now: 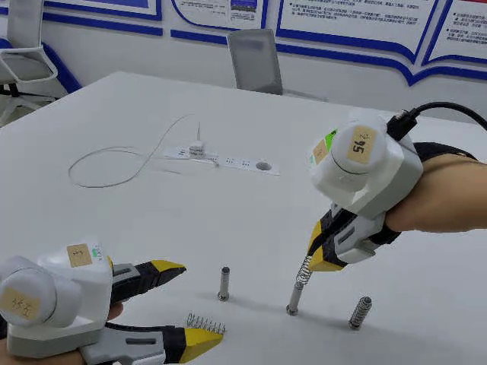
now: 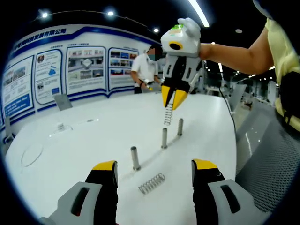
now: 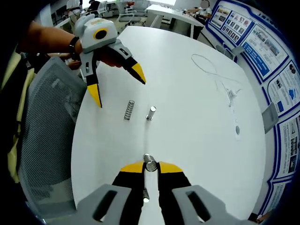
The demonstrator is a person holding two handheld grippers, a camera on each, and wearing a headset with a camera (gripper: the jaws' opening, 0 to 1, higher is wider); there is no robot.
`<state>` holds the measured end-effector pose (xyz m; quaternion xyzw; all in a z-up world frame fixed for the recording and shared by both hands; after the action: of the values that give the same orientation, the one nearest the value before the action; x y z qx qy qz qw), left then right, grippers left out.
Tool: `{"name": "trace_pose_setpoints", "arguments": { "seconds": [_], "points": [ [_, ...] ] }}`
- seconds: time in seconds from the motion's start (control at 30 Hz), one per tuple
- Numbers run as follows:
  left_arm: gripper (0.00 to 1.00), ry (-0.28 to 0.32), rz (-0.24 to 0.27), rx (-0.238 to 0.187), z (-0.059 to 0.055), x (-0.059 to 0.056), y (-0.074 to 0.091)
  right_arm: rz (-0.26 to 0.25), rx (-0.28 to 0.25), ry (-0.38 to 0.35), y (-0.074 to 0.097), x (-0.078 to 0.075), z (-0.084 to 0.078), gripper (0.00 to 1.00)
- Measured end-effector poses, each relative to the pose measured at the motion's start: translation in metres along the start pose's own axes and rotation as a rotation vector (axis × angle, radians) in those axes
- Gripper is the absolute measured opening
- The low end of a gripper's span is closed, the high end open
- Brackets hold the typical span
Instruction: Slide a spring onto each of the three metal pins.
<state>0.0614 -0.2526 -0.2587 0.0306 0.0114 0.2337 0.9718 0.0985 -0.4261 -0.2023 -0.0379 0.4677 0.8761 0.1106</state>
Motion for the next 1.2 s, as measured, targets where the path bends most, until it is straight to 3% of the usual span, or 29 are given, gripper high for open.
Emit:
{"name": "trace_pose_setpoints", "arguments": {
  "seconds": [0.57, 1.2],
  "points": [
    [0.66, 0.004, 0.001, -0.003, -0.001, 0.003, -0.001, 0.018, 0.032, -0.001, -0.011, -0.003, -0.004, 0.11],
    [0.65, 0.005, -0.003, 0.000, -0.002, 0.001, -0.001, 0.046, 0.087, -0.015, -0.037, 0.000, -0.019, 0.11]
  ]
}}
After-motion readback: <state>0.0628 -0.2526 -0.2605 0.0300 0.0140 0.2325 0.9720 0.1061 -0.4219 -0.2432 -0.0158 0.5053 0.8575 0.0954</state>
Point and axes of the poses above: the centre of the closed fingertips' face, and the gripper's own axes: y roughly backward along the fingers, x roughly to its left, z roughly out of its top, the point moved 5 cm from there along y, roughly backward along the fingers, and after that the axes turned 15 degrees about -x, right-handed, at the moved point
